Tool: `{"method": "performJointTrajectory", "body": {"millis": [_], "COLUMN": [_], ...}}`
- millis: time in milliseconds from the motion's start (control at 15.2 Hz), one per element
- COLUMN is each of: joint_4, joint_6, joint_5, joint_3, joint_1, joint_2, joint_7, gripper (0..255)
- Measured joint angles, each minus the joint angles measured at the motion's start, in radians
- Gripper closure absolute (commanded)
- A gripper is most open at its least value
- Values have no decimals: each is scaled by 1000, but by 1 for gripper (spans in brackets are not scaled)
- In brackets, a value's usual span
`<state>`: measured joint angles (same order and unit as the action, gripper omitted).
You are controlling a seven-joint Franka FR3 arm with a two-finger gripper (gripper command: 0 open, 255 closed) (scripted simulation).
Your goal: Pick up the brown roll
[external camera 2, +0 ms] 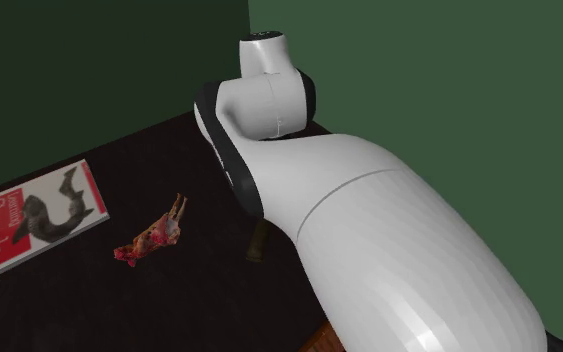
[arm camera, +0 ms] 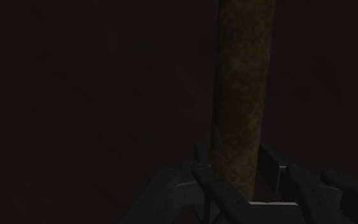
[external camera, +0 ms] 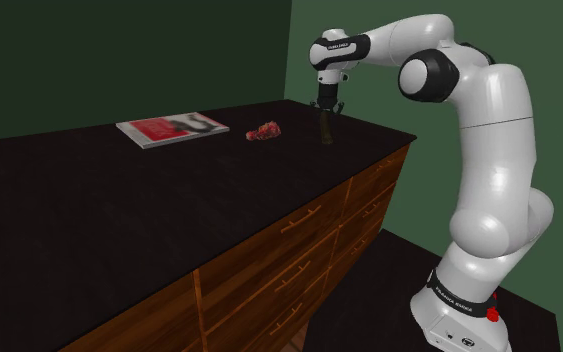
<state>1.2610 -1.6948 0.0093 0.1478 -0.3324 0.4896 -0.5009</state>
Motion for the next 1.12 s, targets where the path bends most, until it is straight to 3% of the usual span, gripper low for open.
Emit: {"method": "performJointTrajectory", "body": {"millis": [528, 1122], "joint_4": [-10, -161], "joint_6": [8, 136], "joint_5": [0, 3], "joint_3": [0, 1], "joint_1": [-1, -7], "joint_2": [4, 26], "joint_7": [0, 4], "gripper": [255, 255]}}
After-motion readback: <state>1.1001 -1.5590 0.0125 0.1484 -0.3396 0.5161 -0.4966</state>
